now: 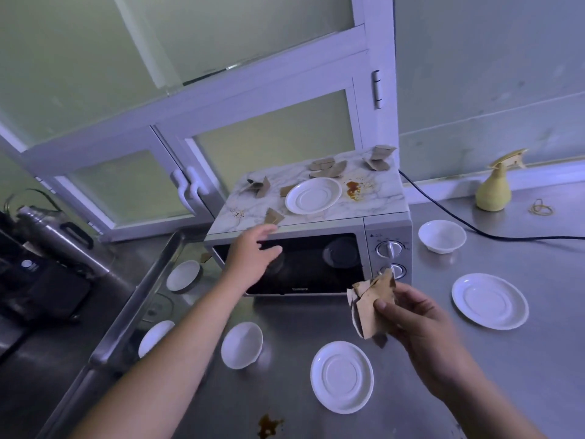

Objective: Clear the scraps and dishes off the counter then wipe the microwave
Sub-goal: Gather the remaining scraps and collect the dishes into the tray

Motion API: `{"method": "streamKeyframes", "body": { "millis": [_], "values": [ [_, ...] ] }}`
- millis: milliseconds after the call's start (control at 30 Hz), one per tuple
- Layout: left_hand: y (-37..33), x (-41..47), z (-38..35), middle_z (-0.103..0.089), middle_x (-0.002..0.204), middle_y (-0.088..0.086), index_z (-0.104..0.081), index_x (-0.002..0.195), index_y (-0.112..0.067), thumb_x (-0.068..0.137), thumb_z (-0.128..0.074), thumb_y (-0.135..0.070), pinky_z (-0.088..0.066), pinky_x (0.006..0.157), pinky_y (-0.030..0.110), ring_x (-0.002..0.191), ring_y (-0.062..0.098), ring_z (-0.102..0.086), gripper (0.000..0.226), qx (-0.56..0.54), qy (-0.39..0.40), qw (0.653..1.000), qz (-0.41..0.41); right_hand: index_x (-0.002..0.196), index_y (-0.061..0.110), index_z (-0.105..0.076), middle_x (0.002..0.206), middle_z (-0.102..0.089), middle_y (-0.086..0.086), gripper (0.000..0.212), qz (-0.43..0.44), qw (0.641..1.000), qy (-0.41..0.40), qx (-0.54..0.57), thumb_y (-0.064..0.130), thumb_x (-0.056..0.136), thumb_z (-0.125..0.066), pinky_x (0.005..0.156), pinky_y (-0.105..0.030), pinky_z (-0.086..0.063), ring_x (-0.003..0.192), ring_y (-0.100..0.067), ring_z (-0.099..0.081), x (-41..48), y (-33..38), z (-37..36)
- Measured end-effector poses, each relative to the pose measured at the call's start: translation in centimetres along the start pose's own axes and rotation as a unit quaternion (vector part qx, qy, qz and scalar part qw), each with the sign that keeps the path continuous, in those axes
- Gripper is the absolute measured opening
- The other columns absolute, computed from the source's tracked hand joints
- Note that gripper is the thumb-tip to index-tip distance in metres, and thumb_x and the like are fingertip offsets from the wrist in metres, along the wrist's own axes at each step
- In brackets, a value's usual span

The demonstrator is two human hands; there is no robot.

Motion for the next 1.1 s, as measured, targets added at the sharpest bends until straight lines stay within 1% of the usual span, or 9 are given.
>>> {"method": "streamKeyframes", "body": {
  "millis": [133,300,467,600,733,833,933,1000,1100],
  "values": [
    [1.0,5.4,-0.4,-0.046,0.148,0.006,-0.045,0.145,-0.015,0.084,-0.073,-0.011,-0.035,0.105,0.032,0.135,0.025,-0.043,0.068,0.221,0.039,0.974,-0.024,0.087,0.009,-0.077,0.083,-0.072,-0.014,0.013,0.016,0.999,-0.028,-0.002,0.011,0.076,-0.071,0.048,-0.032,-0.046,0.063,-0.023,-0.061,-1.0,1.2,1.9],
    [1.4,7.3,-3.1,-0.064,0.121,0.009,-0.056,0.132,-0.019,0.085,-0.063,-0.004,-0.048,0.085,0.034,0.108,0.031,-0.060,0.049,0.298,0.108,0.948,-0.029,0.077,0.011,-0.076,0.078,-0.069,-0.015,0.009,0.030,0.997,-0.071,0.012,0.007,0.075,-0.069,0.046,-0.033,-0.049,0.061,-0.024,-0.063,-2.3,2.6,4.3],
    [1.0,6.8,-2.5,-0.069,0.113,0.005,-0.067,0.122,-0.025,0.091,-0.060,-0.009,-0.053,0.084,0.041,0.101,0.031,-0.063,0.035,0.346,0.061,0.935,-0.049,0.072,0.015,-0.074,0.077,-0.067,-0.012,0.009,0.032,0.996,-0.080,0.000,0.008,0.074,-0.069,0.053,-0.035,-0.054,0.064,-0.023,-0.062,-2.6,3.4,5.8],
    [-0.2,4.7,-0.9,-0.068,0.085,-0.005,-0.076,0.093,-0.018,0.096,-0.061,-0.020,-0.047,0.069,0.032,0.084,0.021,-0.063,0.015,0.240,0.018,0.969,-0.059,0.075,0.012,-0.074,0.078,-0.066,-0.018,0.009,0.025,0.997,-0.068,0.012,0.006,0.075,-0.067,0.053,-0.038,-0.053,0.063,-0.029,-0.060,-2.1,3.2,5.3],
    [-1.6,0.8,-0.6,-0.062,0.077,-0.008,-0.070,0.077,-0.013,0.098,-0.059,-0.028,-0.038,0.065,0.026,0.068,0.006,-0.051,0.027,0.024,-0.001,1.000,-0.009,0.091,0.001,-0.071,0.091,-0.068,-0.023,0.017,0.004,0.999,-0.042,0.024,0.006,0.075,-0.068,0.056,-0.042,-0.053,0.073,-0.034,-0.062,-1.3,2.6,3.8],
    [-2.7,-3.6,-1.5,-0.071,0.082,-0.023,-0.078,0.087,-0.032,0.099,-0.057,-0.019,-0.048,0.071,0.019,0.078,-0.001,-0.058,0.028,-0.194,0.001,0.979,0.060,0.097,-0.002,-0.068,0.097,-0.069,-0.023,0.025,-0.012,0.999,-0.011,0.033,0.007,0.074,-0.070,0.063,-0.042,-0.053,0.080,-0.033,-0.064,-0.9,2.1,2.0],
    [-4.5,-7.8,-3.6,-0.076,0.093,-0.012,-0.081,0.090,-0.034,0.089,-0.060,-0.020,-0.050,0.075,0.023,0.083,0.006,-0.060,0.025,-0.344,0.052,0.934,0.080,0.099,0.002,-0.070,0.100,-0.071,-0.021,0.029,-0.026,0.998,0.023,0.047,0.009,0.071,-0.072,0.072,-0.039,-0.056,0.085,-0.030,-0.067,-0.7,1.5,-0.1],
    [-5.5,-10.0,-4.7,-0.076,0.107,0.000,-0.078,0.102,-0.028,0.085,-0.059,-0.021,-0.052,0.081,0.021,0.094,0.010,-0.067,0.027,-0.380,0.085,0.919,0.066,0.101,0.000,-0.071,0.104,-0.072,-0.021,0.031,-0.032,0.997,0.046,0.059,0.009,0.072,-0.073,0.075,-0.035,-0.059,0.087,-0.029,-0.069,-0.6,1.2,-1.6],
    [-5.4,-11.6,-5.3,-0.076,0.105,0.007,-0.075,0.103,-0.021,0.081,-0.070,-0.020,-0.054,0.086,0.024,0.100,0.020,-0.071,0.023,-0.371,0.077,0.923,0.065,0.111,-0.004,-0.067,0.112,-0.071,-0.025,0.037,-0.032,0.995,0.067,0.072,0.008,0.075,-0.073,0.080,-0.038,-0.060,0.094,-0.033,-0.070,-0.5,0.7,-3.3]
  ]
}}
Point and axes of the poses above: each hand's wrist, its own x-axis towards the middle knuckle, its own z-axis out of the back of the hand, y = z × x, the point moved 9 cm from there along x, towards the middle knuckle
